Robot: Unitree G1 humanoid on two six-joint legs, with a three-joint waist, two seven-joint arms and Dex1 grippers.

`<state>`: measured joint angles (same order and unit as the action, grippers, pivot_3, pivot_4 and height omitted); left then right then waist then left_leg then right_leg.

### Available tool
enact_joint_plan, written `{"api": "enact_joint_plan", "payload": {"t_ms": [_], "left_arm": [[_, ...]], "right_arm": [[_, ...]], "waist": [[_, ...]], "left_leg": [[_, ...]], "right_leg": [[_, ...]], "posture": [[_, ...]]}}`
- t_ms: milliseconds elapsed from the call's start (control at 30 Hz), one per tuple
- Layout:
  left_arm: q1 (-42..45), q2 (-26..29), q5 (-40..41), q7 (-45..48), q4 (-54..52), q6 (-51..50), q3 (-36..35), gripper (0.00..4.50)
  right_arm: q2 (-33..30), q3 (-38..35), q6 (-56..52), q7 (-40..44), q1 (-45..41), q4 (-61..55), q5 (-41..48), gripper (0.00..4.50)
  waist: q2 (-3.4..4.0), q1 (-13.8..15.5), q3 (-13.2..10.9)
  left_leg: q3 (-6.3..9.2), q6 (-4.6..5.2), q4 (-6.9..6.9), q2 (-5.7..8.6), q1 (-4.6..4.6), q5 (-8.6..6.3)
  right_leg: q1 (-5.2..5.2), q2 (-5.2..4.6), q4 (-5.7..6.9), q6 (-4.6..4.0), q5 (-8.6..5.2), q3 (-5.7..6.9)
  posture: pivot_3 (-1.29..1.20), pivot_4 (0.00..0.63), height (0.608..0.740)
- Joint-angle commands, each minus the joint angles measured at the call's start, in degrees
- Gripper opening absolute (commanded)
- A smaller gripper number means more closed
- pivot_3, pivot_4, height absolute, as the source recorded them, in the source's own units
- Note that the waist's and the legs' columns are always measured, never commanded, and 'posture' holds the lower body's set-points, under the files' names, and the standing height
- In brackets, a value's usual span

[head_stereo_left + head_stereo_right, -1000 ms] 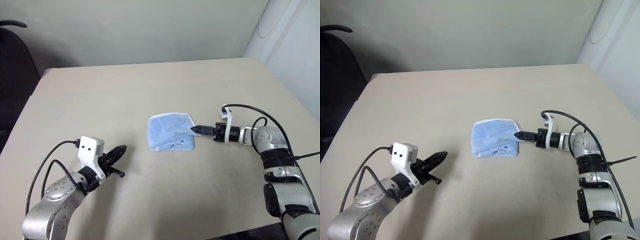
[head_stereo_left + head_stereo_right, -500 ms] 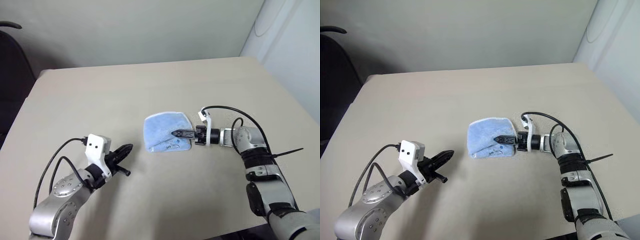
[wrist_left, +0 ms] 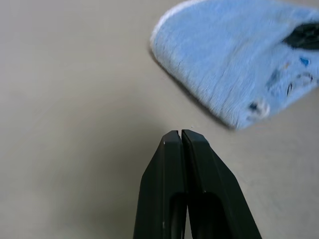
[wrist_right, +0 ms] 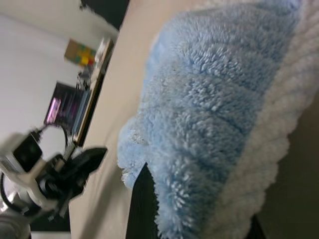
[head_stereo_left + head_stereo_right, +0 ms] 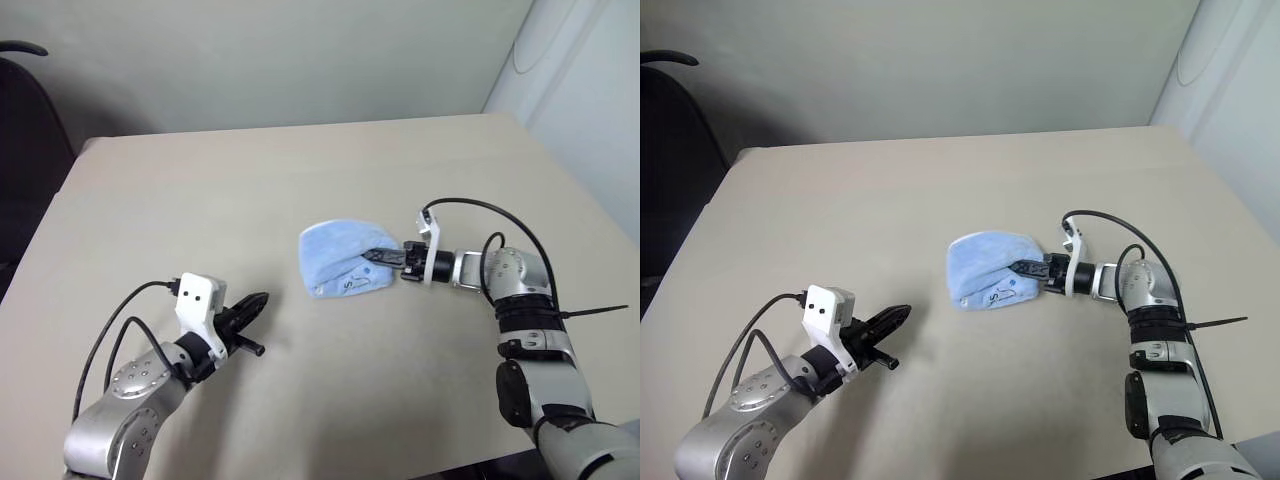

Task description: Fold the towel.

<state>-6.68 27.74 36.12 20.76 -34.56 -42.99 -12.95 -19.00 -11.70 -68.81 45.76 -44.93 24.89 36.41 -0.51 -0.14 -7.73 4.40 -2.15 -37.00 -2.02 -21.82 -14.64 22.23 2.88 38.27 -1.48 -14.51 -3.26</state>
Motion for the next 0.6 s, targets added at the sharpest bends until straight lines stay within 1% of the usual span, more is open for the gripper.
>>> {"api": "enact_joint_plan", "payload": {"t_ms": [33, 133, 267, 400, 467, 600], "left_arm": [[0.98, 0.33, 0.60, 0.15, -1.43, 0.50, -0.80, 0.13], [1.29, 0.62, 0.59, 0.61, -0.94, 0.60, -0.89, 0.13], [2.72, 0.79, 0.16, 1.19, 0.33, 0.69, 0.12, 0.13], [4.46, 0.93, -0.12, 1.96, 1.43, 0.61, 1.46, 0.13], [5.22, 0.90, -0.41, 2.09, 1.80, 0.58, 2.00, 0.13], [5.98, 0.88, -0.59, 1.99, 2.20, 0.67, 2.37, 0.13]], "right_arm": [[-3.00, -9.39, 0.90, -3.26, -1.53, -2.39, 4.19, 0.02], [-6.33, -15.98, 4.29, -7.32, -3.60, -0.05, 4.77, 0.02], [-13.72, -22.49, 14.27, -13.03, -6.34, 10.07, 1.77, 0.02], [-17.09, -23.51, 22.17, -21.24, -8.06, 22.01, -2.30, 0.02], [-17.49, -23.53, 25.22, -25.34, -8.63, 27.55, -4.04, 0.02], [-17.39, -23.57, 30.55, -30.27, -9.38, 34.77, -5.98, 0.02]], "waist": [[0.00, 0.19, 0.00], [0.00, 0.35, 0.00], [0.01, 0.64, 0.00], [0.00, 0.64, 0.00], [0.00, 0.37, 0.00], [0.06, 0.21, -0.02]], "left_leg": [[0.00, 0.00, 0.00, 0.01, 0.00, 0.00], [0.01, 0.00, -0.04, 0.04, -0.03, 0.00], [0.01, 0.02, -0.04, 0.05, -0.04, -0.01], [0.01, 0.06, -0.03, 0.04, 0.04, -0.03], [-0.02, 0.08, -0.01, 0.04, 0.08, -0.04], [-0.15, 0.09, 0.05, 0.06, 0.15, -0.05]], "right_leg": [[0.00, 0.00, 0.00, 0.01, 0.00, 0.00], [0.01, -0.01, 0.01, 0.05, 0.03, -0.04], [0.02, -0.01, 0.03, 0.08, 0.04, -0.07], [0.02, -0.01, 0.15, 0.08, 0.04, -0.12], [0.08, -0.01, 0.27, 0.08, 0.04, -0.20], [0.23, -0.01, 0.51, 0.08, 0.03, -0.41]], "posture": [[0.00, 0.150, 0.740], [0.00, 0.150, 0.740], [0.00, 0.150, 0.740], [0.00, 0.150, 0.740], [0.00, 0.150, 0.740], [0.00, 0.150, 0.740]]}}
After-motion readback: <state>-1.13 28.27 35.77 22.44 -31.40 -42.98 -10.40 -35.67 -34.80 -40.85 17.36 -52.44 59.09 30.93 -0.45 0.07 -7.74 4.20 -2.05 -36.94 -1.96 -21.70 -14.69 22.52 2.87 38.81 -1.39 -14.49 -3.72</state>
